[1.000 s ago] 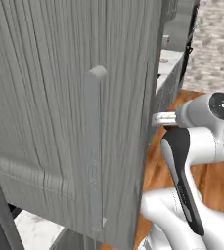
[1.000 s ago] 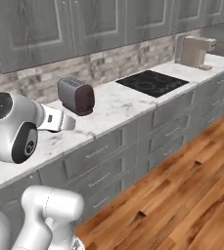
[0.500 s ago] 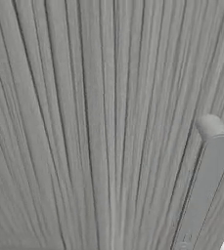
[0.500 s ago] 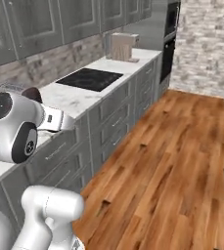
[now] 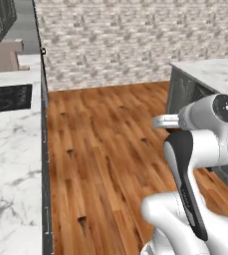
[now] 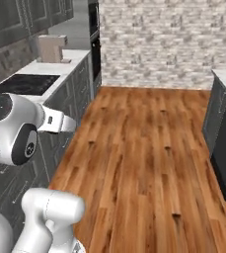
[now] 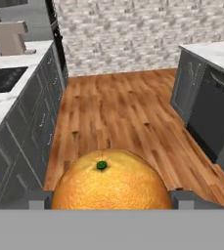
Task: Pick the oranges from the cabinet and place them in one bowl. Pick the avocado from the sink and place it in the other bowl.
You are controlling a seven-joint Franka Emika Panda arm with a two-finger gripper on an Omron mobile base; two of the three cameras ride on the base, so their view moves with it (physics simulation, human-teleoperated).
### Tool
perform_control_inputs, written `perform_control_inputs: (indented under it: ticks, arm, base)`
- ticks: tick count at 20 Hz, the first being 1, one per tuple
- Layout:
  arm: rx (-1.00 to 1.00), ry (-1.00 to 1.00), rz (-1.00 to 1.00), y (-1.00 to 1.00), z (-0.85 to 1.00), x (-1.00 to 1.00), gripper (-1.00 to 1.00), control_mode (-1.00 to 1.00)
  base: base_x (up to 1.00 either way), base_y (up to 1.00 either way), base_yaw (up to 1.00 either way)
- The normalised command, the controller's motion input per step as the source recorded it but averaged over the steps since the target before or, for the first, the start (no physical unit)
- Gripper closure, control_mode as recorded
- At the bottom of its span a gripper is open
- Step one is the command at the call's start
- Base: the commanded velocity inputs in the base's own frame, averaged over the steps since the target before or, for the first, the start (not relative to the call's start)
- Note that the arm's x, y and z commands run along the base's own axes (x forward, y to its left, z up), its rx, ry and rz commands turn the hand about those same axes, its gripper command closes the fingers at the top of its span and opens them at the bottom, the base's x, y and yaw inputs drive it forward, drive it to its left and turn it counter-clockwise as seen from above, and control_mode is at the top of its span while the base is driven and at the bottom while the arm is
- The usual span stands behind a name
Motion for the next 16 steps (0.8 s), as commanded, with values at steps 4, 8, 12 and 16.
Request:
perform_control_inputs:
  ticks: [4,8,12,16]
  arm:
    - [0.00,0.00,0.00,0.00,0.00,0.00,1.00,1.00]
    - [0.00,0.00,0.00,0.00,0.00,0.00,1.00,1.00]
    - [0.00,0.00,0.00,0.00,0.00,0.00,1.00,1.00]
    - [0.00,0.00,0.00,0.00,0.00,0.00,1.00,1.00]
  base:
    - [0.05,0.00,-0.61]
    - [0.12,0.00,-0.59]
    - [0.23,0.02,-0.58]
    - [0.32,0.08,-0.56]
